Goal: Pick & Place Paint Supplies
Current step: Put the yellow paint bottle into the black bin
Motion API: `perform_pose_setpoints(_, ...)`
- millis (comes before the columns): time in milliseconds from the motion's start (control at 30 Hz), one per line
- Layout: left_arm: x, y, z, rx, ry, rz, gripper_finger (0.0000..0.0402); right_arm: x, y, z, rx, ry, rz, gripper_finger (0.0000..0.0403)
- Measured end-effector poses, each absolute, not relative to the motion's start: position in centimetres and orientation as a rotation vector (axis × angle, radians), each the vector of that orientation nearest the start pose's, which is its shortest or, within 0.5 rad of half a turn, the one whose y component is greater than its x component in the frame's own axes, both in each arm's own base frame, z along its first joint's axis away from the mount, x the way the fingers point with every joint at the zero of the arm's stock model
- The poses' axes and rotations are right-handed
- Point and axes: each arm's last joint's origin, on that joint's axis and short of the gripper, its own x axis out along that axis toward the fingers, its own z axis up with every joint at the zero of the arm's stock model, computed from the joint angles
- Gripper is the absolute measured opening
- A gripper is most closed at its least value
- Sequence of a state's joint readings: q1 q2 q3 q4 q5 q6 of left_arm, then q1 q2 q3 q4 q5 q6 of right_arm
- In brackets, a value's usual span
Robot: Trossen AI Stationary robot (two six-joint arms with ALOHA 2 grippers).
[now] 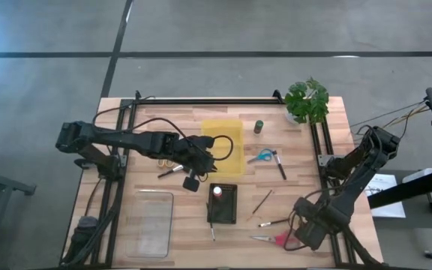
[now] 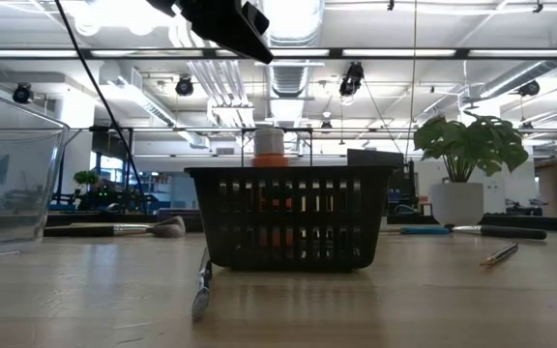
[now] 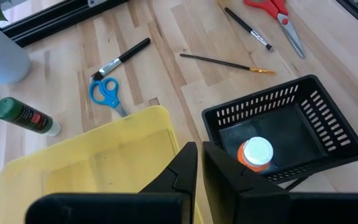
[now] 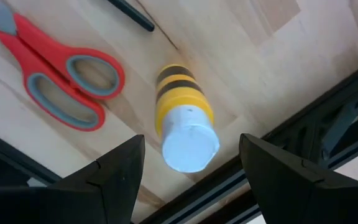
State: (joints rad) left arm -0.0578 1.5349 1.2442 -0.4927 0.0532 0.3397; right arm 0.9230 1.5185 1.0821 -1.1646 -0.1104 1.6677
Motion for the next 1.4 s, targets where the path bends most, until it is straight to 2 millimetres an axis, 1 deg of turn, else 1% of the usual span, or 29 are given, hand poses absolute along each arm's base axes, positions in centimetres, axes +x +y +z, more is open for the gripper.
perform_pose_setpoints(200,33.1,-2.1,28.7,0.323,0.755,-0.236,0.0033,14.9,20.2,22.2,0.581,1.605,-0.580,0.0260)
perform_pose_setpoints(300,33.1,-2.1,28.7,0.323,0.755,-0.236,0.0033,14.9,20.1,22.1,0.574,1.604,-0.579,0.0249)
perform_pose_setpoints(400,33.1,-2.1,28.7,0.324,0.755,-0.236,0.0033,14.9,20.1,22.1,0.570,1.597,-0.578,0.0219)
perform_pose_setpoints(533,33.1,-2.1,28.7,0.323,0.755,-0.236,0.0033,14.9,20.1,22.1,0.566,1.591,-0.575,0.0168)
perform_pose_setpoints(700,33.1,-2.1,28.7,0.323,0.755,-0.236,0.0033,15.1,20.1,22.2,0.529,1.544,-0.548,0.0111)
perform_pose_setpoints(867,33.0,-2.1,28.6,0.323,0.757,-0.237,0.0033,15.5,20.3,22.9,0.507,1.478,-0.518,0.0111)
perform_pose_setpoints(1000,33.0,-2.0,28.5,0.323,0.769,-0.238,0.0033,16.2,20.0,24.2,0.479,1.455,-0.489,0.0111)
perform_pose_setpoints(1133,32.7,-2.0,28.4,0.321,0.804,-0.244,0.0033,17.6,18.3,26.9,0.398,1.422,-0.461,0.0111)
perform_pose_setpoints(1233,32.5,-2.0,28.3,0.321,0.817,-0.246,0.0033,19.5,16.5,28.9,0.350,1.401,-0.401,0.0111)
perform_pose_setpoints(1333,32.1,-2.0,28.2,0.319,0.851,-0.250,0.0033,21.8,14.1,30.4,0.305,1.378,-0.329,0.0111)
perform_pose_setpoints(1400,31.7,-1.9,28.2,0.322,0.881,-0.243,0.0033,23.2,12.2,31.0,0.279,1.370,-0.283,0.0111)
